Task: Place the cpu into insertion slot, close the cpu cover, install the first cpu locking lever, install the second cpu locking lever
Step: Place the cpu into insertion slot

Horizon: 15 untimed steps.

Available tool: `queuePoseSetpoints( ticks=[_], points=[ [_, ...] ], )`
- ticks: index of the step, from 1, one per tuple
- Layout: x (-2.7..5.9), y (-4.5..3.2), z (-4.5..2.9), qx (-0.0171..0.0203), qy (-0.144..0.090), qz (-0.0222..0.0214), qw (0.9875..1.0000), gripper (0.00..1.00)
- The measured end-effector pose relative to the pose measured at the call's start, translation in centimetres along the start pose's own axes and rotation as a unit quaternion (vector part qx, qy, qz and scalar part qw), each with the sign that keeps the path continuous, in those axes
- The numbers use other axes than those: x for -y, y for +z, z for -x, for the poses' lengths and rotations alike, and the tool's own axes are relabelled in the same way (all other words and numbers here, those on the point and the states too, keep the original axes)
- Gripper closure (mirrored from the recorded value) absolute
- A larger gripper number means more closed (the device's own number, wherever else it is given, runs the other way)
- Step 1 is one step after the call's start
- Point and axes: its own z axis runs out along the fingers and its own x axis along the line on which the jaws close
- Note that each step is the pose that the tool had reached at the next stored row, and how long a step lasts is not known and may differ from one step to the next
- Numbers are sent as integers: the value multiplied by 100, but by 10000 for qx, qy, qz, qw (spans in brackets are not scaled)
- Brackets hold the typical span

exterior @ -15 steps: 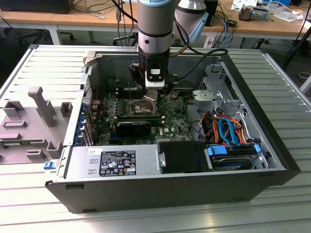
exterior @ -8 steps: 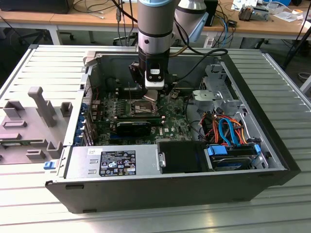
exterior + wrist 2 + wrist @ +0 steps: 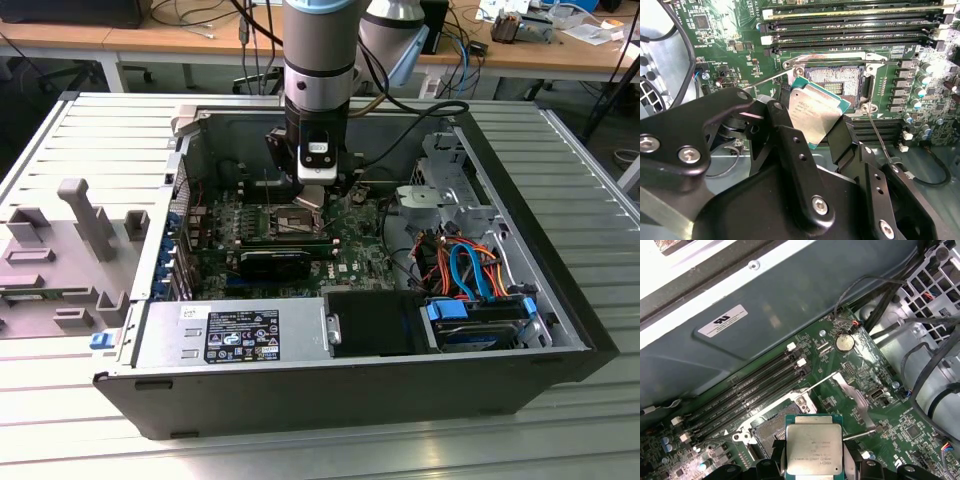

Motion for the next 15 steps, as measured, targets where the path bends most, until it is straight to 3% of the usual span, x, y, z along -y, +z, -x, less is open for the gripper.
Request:
queuePoseSetpoints(
  ticks=[15],
  points=[
    [0,0,0,13,153,3,9999,46]
  ],
)
